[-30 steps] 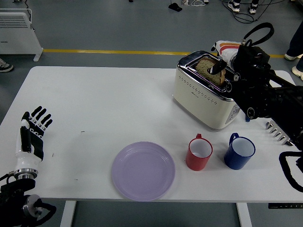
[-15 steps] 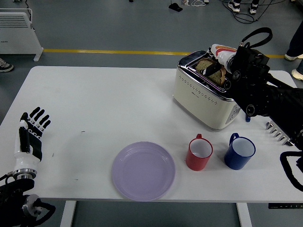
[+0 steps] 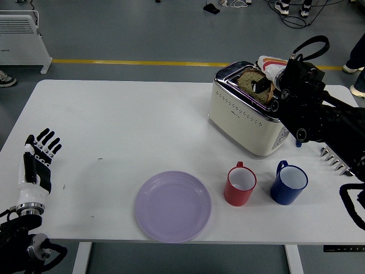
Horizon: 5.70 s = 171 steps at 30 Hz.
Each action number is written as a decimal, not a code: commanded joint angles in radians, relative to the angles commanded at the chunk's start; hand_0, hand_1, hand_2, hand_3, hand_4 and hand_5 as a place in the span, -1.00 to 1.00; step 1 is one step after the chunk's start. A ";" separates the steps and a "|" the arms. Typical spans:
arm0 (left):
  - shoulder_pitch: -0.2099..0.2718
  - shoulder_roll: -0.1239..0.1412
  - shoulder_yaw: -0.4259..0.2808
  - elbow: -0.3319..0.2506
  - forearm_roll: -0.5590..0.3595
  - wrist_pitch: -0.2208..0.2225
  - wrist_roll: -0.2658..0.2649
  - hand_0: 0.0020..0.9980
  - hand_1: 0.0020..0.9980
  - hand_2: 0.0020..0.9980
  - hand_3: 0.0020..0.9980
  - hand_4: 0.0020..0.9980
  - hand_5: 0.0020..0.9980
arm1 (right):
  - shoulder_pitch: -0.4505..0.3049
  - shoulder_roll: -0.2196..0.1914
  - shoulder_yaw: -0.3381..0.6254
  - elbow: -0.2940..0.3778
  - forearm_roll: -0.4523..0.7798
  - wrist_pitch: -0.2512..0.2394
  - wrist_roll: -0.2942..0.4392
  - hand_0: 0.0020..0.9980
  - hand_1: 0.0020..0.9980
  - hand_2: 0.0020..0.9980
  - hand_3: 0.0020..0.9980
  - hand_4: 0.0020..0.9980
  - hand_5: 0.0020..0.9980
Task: Push plate across desktop,pick up the break from the machine,place the break in the plate
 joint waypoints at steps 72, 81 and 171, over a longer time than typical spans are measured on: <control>0.010 0.000 -0.030 0.019 -0.008 0.010 0.004 0.53 0.54 0.62 0.46 0.09 1.00 | -0.207 -0.147 -0.527 0.787 0.587 -0.133 0.041 -0.04 0.10 0.09 0.11 -0.21 -0.58; 0.009 0.000 -0.040 0.017 -0.006 0.011 0.002 0.53 0.53 0.62 0.45 0.09 1.00 | -0.210 -0.126 -0.522 0.750 0.533 -0.115 0.062 0.49 0.58 0.74 0.76 0.21 -0.31; 0.024 0.000 -0.146 -0.035 -0.179 -0.030 -0.003 0.53 0.53 0.62 0.45 0.11 1.00 | -1.035 -0.291 0.882 0.863 1.399 -0.098 0.356 0.61 0.58 0.63 0.64 0.01 0.14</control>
